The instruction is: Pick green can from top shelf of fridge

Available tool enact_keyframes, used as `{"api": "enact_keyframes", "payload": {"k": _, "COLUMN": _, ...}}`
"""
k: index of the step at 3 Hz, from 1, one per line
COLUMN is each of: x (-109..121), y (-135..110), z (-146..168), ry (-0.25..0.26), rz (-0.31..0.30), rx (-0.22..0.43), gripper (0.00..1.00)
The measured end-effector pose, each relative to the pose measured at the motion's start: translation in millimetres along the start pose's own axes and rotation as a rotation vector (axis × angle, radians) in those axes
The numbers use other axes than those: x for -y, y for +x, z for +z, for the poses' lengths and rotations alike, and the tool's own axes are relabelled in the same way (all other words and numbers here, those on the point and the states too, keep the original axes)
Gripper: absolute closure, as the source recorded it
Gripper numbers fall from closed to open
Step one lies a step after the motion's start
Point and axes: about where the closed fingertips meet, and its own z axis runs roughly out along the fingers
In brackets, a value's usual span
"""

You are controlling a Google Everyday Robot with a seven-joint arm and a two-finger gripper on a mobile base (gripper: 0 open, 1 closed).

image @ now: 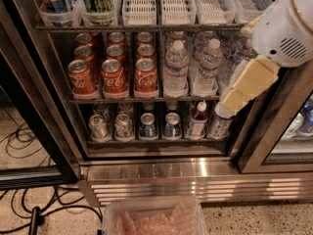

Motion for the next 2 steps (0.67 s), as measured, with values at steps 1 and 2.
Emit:
{"api": "enact_keyframes", "payload": {"k": 1, "x": -15.4, "y": -55.4, "z": 12.4, "ry": 0.023, "rz": 0.038, "rx": 0.157, "gripper": 0.00}}
{"api": "enact_keyframes", "payload": {"k": 2, "x": -22.3, "y": -112.9, "z": 13.8, "ry": 0.053, "rz": 0.047, "rx": 0.287, "gripper": 0.00}}
